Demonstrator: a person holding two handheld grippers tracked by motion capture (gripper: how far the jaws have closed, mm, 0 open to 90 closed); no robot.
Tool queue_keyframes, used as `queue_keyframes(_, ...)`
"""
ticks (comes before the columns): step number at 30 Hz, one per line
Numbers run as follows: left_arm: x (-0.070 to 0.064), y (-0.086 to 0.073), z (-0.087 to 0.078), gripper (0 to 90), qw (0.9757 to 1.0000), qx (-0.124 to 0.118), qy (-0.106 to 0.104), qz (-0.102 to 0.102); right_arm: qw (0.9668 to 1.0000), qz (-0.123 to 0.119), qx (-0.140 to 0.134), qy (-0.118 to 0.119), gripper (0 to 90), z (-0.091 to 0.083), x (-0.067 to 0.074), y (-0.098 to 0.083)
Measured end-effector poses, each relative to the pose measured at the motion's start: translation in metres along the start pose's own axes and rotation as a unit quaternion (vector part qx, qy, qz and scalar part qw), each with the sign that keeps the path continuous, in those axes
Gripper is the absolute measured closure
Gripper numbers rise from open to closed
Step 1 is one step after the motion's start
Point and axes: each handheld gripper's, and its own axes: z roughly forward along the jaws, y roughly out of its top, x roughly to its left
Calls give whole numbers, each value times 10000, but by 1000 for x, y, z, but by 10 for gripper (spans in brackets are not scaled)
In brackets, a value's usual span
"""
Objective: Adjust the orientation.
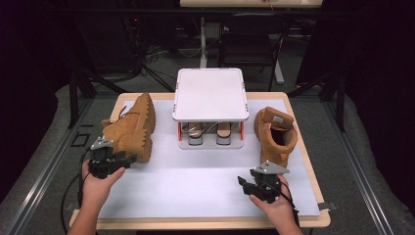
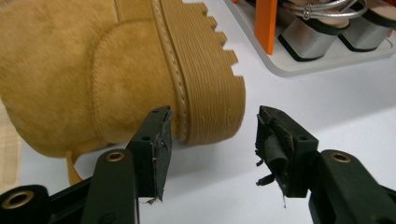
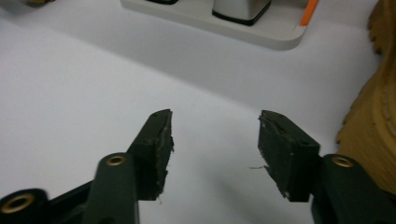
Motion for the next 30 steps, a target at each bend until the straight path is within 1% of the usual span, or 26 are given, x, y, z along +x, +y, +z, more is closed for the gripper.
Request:
queue_keyframes(2, 2, 4, 0, 455, 10000, 6, 30, 10, 9999, 40, 123, 14, 426, 2, 0, -1)
queue_keyframes(4, 4, 10, 0, 455, 10000, 3, 40, 32, 9999, 60, 155, 38, 425, 3, 0, -1)
queue_keyframes(7, 6, 17, 1, 450, 9999, -5, 80, 61, 9999, 76, 140, 3, 429, 2, -2, -1)
queue_keyframes(8, 7, 20, 2, 447, 9999, 12, 83, 75, 9999, 93, 123, 37, 430, 2, -2, -1)
queue_keyframes(10, 8, 24, 3, 445, 9999, 22, 120, 118, 9998, 156, 87, -11, 430, 2, -4, 0)
queue_keyframes(12, 11, 28, 3, 444, 9998, 56, 97, 135, 9998, 187, 80, -28, 426, 1, -5, 0)
queue_keyframes(13, 12, 29, 3, 443, 9999, 57, 72, 128, 9998, 204, 84, 7, 415, 2, -5, 0)
queue_keyframes(15, 16, 32, 4, 441, 10000, 61, 48, 47, 9997, 231, 113, 27, 413, 1, -5, -1)
queue_keyframes(16, 18, 34, 4, 441, 10000, 68, 51, -10, 9997, 229, 115, 5, 417, 1, -4, -1)
queue_keyframes(18, 22, 37, 6, 441, 9999, 87, 69, -62, 9997, 215, 124, -26, 429, 1, -5, -1)
queue_keyframes(20, 25, 40, 7, 441, 9998, 132, 119, -84, 9996, 223, 123, -73, 451, 1, -5, -1)
queue_keyframes(23, 30, 43, 9, 437, 9996, 198, 197, -108, 9995, 295, 114, -58, 470, 1, -7, -2)
queue_keyframes(25, 32, 45, 10, 427, 9993, 252, 236, -150, 9995, 274, 108, -104, 478, 1, -8, -3)
queue_keyframes(28, 36, 48, 8, 410, 9989, 313, 288, -174, 9995, 295, 60, -115, 482, 0, -10, -3)
queue_keyframes(30, 38, 49, 7, 408, 9989, 300, 310, -176, 9994, 300, 20, -144, 483, -1, -11, -4)
